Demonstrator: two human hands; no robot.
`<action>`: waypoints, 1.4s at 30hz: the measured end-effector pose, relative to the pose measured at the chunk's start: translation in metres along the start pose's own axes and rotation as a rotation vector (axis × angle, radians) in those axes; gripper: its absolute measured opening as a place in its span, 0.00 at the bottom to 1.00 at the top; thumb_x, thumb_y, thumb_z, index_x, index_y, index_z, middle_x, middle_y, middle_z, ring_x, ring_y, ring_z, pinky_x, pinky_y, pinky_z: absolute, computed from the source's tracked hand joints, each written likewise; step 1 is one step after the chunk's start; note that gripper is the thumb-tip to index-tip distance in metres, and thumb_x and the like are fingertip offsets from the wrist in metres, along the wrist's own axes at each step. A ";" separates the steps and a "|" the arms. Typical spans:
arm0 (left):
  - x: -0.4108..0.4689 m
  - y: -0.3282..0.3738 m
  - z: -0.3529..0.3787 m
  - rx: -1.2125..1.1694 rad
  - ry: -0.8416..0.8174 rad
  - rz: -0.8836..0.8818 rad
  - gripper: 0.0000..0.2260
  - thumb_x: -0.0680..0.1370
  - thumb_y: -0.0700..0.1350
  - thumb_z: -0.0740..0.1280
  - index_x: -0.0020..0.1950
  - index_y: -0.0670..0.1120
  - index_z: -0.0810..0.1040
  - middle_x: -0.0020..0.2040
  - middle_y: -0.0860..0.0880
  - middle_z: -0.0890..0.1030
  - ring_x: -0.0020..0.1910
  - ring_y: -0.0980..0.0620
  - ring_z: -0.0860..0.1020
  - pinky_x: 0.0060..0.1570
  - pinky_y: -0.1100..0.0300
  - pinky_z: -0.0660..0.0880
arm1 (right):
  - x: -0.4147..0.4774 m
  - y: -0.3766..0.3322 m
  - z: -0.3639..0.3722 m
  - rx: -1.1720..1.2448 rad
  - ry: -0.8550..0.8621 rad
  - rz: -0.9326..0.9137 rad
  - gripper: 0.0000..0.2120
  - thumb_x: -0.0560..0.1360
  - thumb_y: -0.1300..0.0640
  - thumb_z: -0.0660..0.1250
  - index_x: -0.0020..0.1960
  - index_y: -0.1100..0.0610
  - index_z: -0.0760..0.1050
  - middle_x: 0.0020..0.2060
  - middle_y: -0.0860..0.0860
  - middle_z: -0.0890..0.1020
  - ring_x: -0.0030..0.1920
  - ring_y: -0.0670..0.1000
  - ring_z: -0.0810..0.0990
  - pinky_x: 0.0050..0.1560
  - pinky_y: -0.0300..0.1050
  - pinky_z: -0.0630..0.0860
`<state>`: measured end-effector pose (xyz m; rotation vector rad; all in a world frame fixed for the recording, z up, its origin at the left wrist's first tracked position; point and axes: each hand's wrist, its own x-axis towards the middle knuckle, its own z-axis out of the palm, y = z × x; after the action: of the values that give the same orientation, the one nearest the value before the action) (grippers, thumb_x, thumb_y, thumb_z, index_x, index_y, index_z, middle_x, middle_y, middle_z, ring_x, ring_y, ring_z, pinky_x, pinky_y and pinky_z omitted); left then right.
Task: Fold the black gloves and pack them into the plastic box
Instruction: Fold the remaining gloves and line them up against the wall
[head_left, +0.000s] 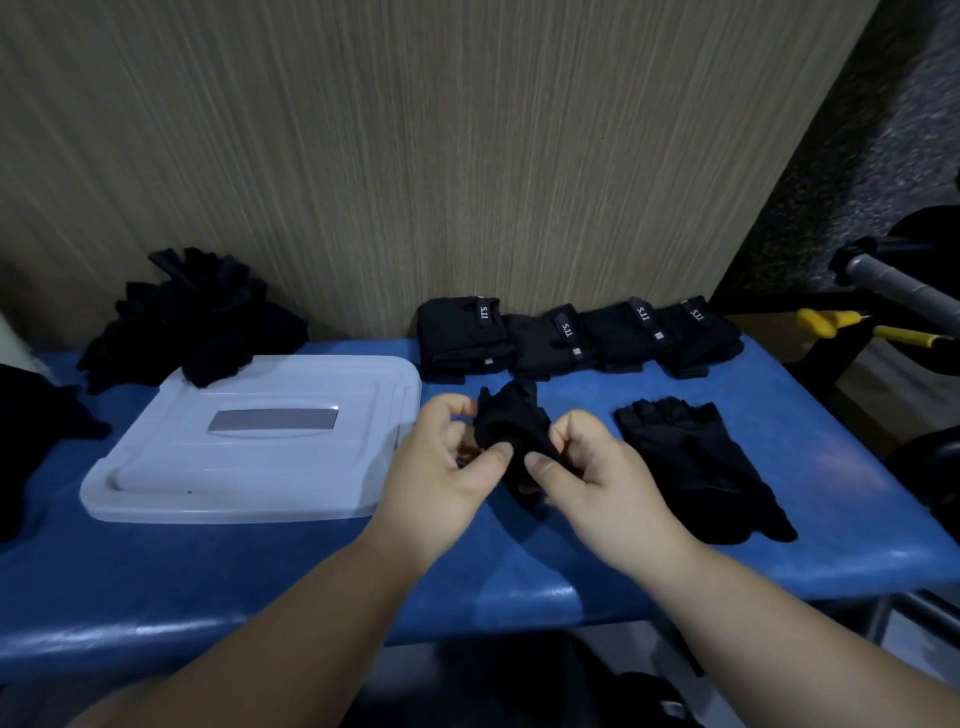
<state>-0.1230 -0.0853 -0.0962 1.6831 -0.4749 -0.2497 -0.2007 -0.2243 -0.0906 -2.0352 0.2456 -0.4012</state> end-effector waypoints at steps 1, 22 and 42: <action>0.000 0.001 0.000 0.014 0.021 0.015 0.11 0.75 0.37 0.68 0.49 0.52 0.74 0.41 0.53 0.83 0.42 0.53 0.81 0.47 0.59 0.76 | -0.002 -0.001 0.000 -0.002 -0.028 -0.022 0.11 0.76 0.58 0.68 0.40 0.56 0.67 0.30 0.55 0.76 0.32 0.56 0.73 0.37 0.52 0.73; -0.003 -0.011 0.001 0.399 -0.119 0.283 0.27 0.71 0.29 0.65 0.54 0.63 0.76 0.52 0.65 0.70 0.53 0.62 0.73 0.52 0.73 0.69 | 0.016 0.004 -0.013 0.697 0.124 0.546 0.07 0.80 0.63 0.60 0.56 0.61 0.74 0.49 0.58 0.85 0.49 0.57 0.84 0.49 0.51 0.80; -0.001 -0.001 -0.001 0.035 -0.232 -0.156 0.24 0.64 0.68 0.66 0.58 0.61 0.73 0.53 0.58 0.81 0.56 0.61 0.78 0.58 0.61 0.71 | 0.010 0.005 -0.010 0.468 -0.246 0.204 0.24 0.75 0.39 0.54 0.60 0.55 0.73 0.55 0.54 0.82 0.55 0.55 0.80 0.50 0.48 0.76</action>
<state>-0.1236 -0.0835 -0.0975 1.7365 -0.5221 -0.5578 -0.1953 -0.2379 -0.0888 -1.5618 0.1850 -0.0666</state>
